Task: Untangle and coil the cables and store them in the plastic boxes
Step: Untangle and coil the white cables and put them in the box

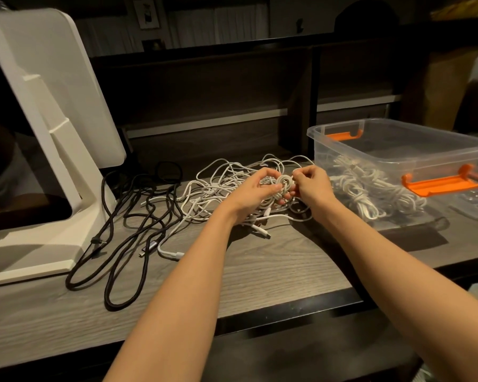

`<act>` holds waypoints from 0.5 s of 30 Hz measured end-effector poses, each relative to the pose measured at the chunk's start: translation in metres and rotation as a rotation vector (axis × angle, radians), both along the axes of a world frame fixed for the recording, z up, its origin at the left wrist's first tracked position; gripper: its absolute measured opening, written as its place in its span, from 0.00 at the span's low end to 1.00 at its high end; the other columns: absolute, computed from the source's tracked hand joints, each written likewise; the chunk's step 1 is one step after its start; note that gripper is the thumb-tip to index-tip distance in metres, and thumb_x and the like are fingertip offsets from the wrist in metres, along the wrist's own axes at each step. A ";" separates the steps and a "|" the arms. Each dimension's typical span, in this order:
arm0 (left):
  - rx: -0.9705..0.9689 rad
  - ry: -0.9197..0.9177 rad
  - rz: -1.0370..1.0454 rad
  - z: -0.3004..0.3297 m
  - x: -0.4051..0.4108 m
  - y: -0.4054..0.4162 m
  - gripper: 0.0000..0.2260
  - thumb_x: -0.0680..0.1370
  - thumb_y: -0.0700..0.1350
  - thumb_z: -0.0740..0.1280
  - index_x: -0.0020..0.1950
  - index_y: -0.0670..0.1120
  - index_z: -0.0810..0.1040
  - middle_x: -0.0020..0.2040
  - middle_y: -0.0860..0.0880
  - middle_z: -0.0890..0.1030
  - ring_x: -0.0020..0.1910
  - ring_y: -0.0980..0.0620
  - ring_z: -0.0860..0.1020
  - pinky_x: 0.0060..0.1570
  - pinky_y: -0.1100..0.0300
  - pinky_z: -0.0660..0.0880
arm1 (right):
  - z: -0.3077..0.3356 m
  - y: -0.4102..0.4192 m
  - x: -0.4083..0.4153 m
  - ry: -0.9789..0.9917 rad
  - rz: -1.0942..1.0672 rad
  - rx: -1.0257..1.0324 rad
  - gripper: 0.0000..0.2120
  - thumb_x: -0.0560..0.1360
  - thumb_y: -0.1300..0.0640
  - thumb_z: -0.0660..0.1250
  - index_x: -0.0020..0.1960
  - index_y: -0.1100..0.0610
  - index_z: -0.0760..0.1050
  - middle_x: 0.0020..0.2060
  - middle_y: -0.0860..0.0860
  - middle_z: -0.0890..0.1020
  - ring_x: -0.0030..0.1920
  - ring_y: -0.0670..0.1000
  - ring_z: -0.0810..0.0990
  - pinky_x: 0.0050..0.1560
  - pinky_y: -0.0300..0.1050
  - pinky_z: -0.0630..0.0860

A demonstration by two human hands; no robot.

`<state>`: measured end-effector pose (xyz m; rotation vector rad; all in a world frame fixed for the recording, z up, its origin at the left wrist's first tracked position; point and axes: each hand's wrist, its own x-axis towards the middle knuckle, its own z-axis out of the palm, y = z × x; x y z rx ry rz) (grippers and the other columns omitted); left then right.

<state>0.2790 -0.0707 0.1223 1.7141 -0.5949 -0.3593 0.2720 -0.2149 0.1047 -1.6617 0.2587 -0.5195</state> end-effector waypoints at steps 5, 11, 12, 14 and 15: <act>-0.028 -0.008 0.152 -0.008 0.003 0.000 0.07 0.80 0.43 0.65 0.58 0.46 0.76 0.50 0.46 0.81 0.41 0.55 0.81 0.38 0.64 0.78 | 0.004 -0.004 -0.004 -0.002 0.161 0.205 0.02 0.80 0.63 0.60 0.49 0.60 0.71 0.41 0.55 0.78 0.37 0.48 0.80 0.33 0.36 0.79; -0.079 0.103 0.280 -0.009 0.004 0.001 0.14 0.77 0.46 0.70 0.57 0.40 0.75 0.53 0.41 0.81 0.47 0.48 0.81 0.54 0.52 0.78 | 0.001 -0.003 -0.008 -0.070 0.266 0.062 0.12 0.74 0.59 0.70 0.53 0.59 0.68 0.44 0.54 0.77 0.41 0.46 0.80 0.38 0.39 0.78; -0.147 0.151 0.261 -0.008 0.003 0.002 0.12 0.77 0.43 0.70 0.57 0.39 0.75 0.53 0.40 0.81 0.47 0.48 0.80 0.55 0.53 0.78 | 0.000 -0.003 -0.008 -0.083 0.250 0.045 0.12 0.74 0.59 0.70 0.52 0.58 0.68 0.43 0.54 0.77 0.42 0.47 0.80 0.39 0.39 0.78; -0.291 0.231 0.211 -0.006 0.001 0.004 0.10 0.76 0.34 0.69 0.57 0.39 0.76 0.52 0.41 0.80 0.48 0.48 0.81 0.55 0.57 0.79 | 0.001 -0.003 -0.008 -0.109 0.210 0.032 0.11 0.75 0.59 0.69 0.52 0.57 0.68 0.43 0.53 0.77 0.42 0.47 0.80 0.38 0.39 0.77; -0.321 0.231 0.204 -0.005 0.001 0.005 0.11 0.76 0.30 0.67 0.57 0.39 0.76 0.52 0.42 0.80 0.48 0.49 0.81 0.55 0.58 0.79 | 0.002 -0.003 -0.008 -0.115 0.190 0.026 0.11 0.76 0.59 0.69 0.52 0.58 0.67 0.42 0.52 0.76 0.42 0.48 0.79 0.38 0.39 0.77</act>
